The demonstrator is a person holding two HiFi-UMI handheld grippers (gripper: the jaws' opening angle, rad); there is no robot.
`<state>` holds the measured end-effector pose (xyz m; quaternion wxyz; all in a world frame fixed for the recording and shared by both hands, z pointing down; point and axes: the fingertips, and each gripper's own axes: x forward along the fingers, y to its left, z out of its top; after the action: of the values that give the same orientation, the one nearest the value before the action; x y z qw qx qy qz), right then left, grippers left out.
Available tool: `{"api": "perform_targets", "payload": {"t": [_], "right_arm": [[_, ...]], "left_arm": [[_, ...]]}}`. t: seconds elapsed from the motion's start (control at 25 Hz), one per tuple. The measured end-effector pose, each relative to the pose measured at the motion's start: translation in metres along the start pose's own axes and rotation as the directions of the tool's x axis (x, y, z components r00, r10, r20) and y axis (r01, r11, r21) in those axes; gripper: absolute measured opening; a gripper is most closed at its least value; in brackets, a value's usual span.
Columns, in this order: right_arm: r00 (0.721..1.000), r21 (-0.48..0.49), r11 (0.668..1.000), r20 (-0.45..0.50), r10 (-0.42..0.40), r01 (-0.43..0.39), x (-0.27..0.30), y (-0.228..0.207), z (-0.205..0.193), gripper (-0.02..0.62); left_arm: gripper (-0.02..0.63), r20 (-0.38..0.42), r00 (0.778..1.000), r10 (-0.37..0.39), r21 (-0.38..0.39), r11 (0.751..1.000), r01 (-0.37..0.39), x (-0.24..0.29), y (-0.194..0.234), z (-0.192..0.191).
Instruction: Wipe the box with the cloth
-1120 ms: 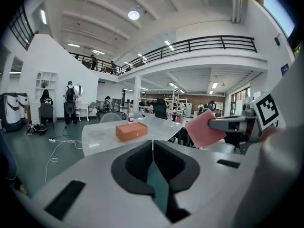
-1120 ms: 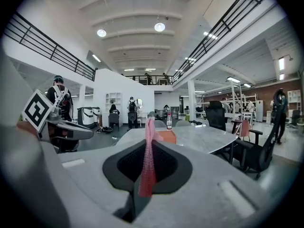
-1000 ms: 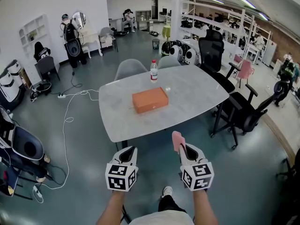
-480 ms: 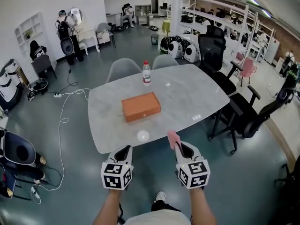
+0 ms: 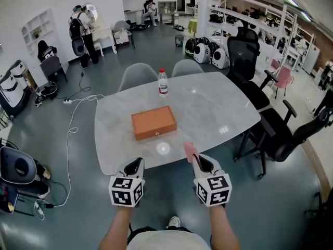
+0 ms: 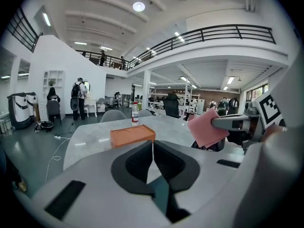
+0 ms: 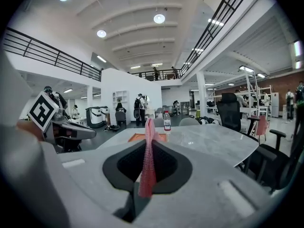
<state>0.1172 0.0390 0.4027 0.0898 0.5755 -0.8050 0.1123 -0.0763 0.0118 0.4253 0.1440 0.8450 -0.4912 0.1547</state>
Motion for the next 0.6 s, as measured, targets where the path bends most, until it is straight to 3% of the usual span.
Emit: {"api": "perform_targets", "payload": {"t": [0.6], "right_arm": [[0.995,0.005,0.995,-0.015,0.099,-0.098,0.069,-0.021,0.007,0.017]], "left_arm": [[0.015,-0.005,0.995,0.098,-0.027,0.995,-0.098,0.044,0.038,0.010]]}}
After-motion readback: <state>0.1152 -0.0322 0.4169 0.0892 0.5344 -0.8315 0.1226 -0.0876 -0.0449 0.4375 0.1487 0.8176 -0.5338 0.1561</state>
